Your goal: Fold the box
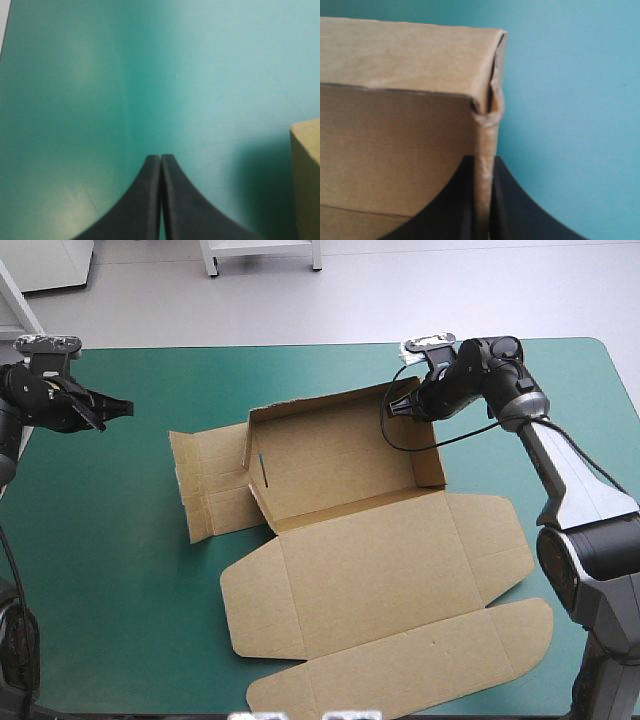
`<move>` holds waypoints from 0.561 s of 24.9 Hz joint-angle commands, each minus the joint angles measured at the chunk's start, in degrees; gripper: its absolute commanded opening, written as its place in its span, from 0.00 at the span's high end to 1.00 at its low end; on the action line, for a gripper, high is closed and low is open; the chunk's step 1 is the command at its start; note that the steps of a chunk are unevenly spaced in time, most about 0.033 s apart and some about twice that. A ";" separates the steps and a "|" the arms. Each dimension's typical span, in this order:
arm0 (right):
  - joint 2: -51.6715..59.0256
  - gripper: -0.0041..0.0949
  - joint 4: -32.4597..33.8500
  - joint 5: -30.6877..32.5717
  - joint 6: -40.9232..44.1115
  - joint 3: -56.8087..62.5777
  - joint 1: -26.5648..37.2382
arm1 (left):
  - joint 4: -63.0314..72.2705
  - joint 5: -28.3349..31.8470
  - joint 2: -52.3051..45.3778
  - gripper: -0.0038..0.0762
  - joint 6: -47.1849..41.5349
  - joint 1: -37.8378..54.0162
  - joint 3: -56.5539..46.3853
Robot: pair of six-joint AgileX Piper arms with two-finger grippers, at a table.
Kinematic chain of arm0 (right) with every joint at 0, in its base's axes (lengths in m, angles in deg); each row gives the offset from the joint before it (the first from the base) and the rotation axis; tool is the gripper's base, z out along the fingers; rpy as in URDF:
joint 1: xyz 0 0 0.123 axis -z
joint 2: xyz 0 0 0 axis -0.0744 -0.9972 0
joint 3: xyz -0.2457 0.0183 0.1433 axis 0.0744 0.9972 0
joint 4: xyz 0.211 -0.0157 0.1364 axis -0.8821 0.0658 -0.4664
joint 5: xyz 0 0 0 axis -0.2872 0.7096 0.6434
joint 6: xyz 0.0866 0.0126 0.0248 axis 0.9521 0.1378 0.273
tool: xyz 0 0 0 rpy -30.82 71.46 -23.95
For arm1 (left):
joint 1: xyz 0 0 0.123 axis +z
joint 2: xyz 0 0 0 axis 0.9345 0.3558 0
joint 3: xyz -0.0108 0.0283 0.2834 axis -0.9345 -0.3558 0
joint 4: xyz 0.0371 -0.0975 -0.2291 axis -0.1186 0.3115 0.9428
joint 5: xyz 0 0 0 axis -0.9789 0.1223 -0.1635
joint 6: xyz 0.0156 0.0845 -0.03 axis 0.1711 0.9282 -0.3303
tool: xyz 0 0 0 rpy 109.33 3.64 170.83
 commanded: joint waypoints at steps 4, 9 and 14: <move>3.41 0.70 -2.78 -6.14 -3.93 -1.26 0.28 | 0.95 2.28 -2.34 0.96 -0.02 -0.02 1.68; 3.82 0.42 -1.70 -5.27 -3.34 -1.26 0.28 | 0.95 2.28 -2.34 0.96 -0.02 -0.02 1.68; 5.98 0.40 -1.70 -0.93 -2.32 -1.26 0.28 | 0.95 2.04 -2.34 0.96 -0.02 -0.02 1.68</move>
